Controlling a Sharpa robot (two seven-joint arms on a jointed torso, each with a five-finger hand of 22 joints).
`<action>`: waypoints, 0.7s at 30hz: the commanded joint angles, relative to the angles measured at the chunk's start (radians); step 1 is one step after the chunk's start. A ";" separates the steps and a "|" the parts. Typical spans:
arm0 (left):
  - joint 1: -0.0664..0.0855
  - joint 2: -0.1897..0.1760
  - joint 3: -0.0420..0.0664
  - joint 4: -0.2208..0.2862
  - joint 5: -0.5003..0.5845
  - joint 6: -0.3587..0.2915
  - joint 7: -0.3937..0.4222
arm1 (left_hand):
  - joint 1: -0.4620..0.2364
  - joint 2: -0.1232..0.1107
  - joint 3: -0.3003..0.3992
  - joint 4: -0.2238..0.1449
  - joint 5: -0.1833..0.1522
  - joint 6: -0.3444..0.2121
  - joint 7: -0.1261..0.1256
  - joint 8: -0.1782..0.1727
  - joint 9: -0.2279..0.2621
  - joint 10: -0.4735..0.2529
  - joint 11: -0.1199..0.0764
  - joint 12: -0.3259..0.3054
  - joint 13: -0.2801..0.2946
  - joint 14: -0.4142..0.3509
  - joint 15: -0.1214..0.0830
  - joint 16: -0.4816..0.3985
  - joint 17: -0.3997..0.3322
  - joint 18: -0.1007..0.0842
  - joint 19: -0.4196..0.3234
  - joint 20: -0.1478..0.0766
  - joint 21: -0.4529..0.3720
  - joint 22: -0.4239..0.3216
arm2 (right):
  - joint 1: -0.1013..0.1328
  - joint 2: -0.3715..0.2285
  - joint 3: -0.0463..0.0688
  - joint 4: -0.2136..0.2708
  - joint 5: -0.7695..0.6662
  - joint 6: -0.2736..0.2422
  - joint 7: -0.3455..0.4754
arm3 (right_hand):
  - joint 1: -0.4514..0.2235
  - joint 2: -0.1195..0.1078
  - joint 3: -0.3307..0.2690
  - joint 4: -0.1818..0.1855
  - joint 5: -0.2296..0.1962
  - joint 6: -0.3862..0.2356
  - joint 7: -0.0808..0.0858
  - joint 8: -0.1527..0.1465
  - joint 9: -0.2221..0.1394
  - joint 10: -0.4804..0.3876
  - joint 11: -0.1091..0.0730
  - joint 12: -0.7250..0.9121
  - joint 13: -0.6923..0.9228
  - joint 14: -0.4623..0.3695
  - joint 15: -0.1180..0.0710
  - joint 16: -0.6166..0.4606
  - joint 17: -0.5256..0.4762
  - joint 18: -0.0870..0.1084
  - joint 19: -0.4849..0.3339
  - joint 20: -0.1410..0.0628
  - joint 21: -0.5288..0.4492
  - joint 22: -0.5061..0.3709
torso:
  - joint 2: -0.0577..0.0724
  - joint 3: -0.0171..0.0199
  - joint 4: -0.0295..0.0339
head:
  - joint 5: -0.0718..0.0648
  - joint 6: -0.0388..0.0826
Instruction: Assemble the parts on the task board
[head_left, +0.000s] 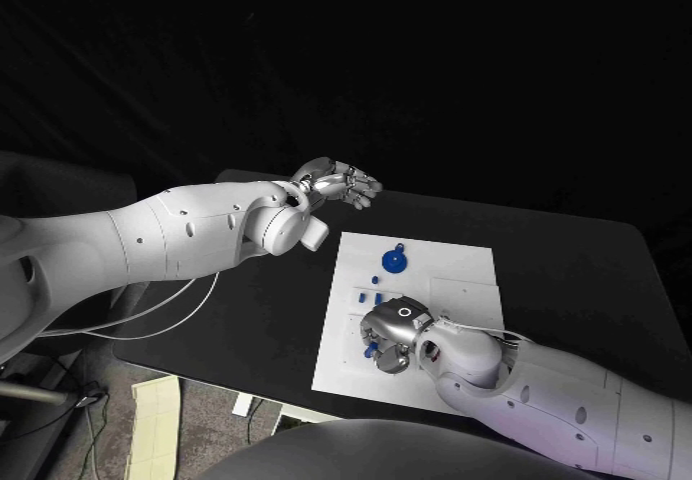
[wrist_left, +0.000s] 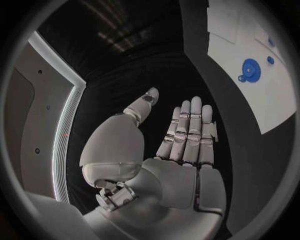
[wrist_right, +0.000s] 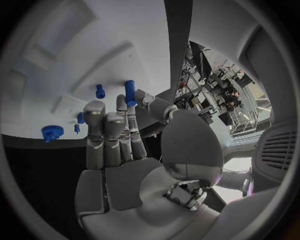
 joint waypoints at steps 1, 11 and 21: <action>0.001 0.001 0.001 0.004 0.005 0.011 0.009 | -0.005 0.002 0.000 0.003 -0.002 -0.009 0.001 0.007 -0.001 0.001 0.004 -0.004 -0.002 0.007 0.000 -0.004 0.001 0.015 0.004 0.000 -0.005 0.002 | -0.003 0.000 -0.004 -0.002 -0.028 0.026 -0.009 | 0.004 0.002 0.006 -0.001 0.003 0.006 0.001 0.002 0.001 0.039 -0.008 0.001 0.002 -0.011 -0.021 -0.004 -0.001 0.115 -0.003 -0.008 0.004 0.016 | 0.000 0.0000 0.0002 | 0.001 -0.001; 0.001 0.004 0.001 0.003 0.005 0.011 0.009 | -0.004 0.002 0.000 0.003 -0.002 -0.009 0.001 0.007 -0.001 0.001 0.004 -0.004 -0.002 0.007 0.000 -0.005 0.002 0.015 0.004 0.000 -0.006 0.002 | -0.003 0.008 -0.008 0.001 -0.024 0.030 -0.003 | 0.003 0.001 0.007 -0.002 0.003 0.006 0.001 0.002 0.002 0.039 -0.008 0.001 0.002 -0.011 -0.021 -0.005 -0.001 0.115 -0.002 -0.008 0.004 0.016 | 0.000 -0.0002 0.0002 | 0.001 -0.001; 0.001 0.004 0.001 0.004 0.005 0.012 0.007 | -0.004 0.002 0.000 0.003 -0.002 -0.009 0.001 0.007 -0.001 0.001 0.004 -0.004 -0.002 0.007 0.000 -0.005 0.003 0.015 0.004 0.000 -0.006 0.003 | -0.003 0.015 -0.011 0.001 -0.005 0.034 0.003 | 0.001 0.001 0.008 -0.002 0.003 0.006 0.001 0.002 0.002 0.038 -0.008 0.001 0.003 -0.011 -0.021 -0.005 -0.001 0.115 -0.003 -0.008 0.004 0.016 | 0.000 -0.0004 0.0002 | -0.001 -0.002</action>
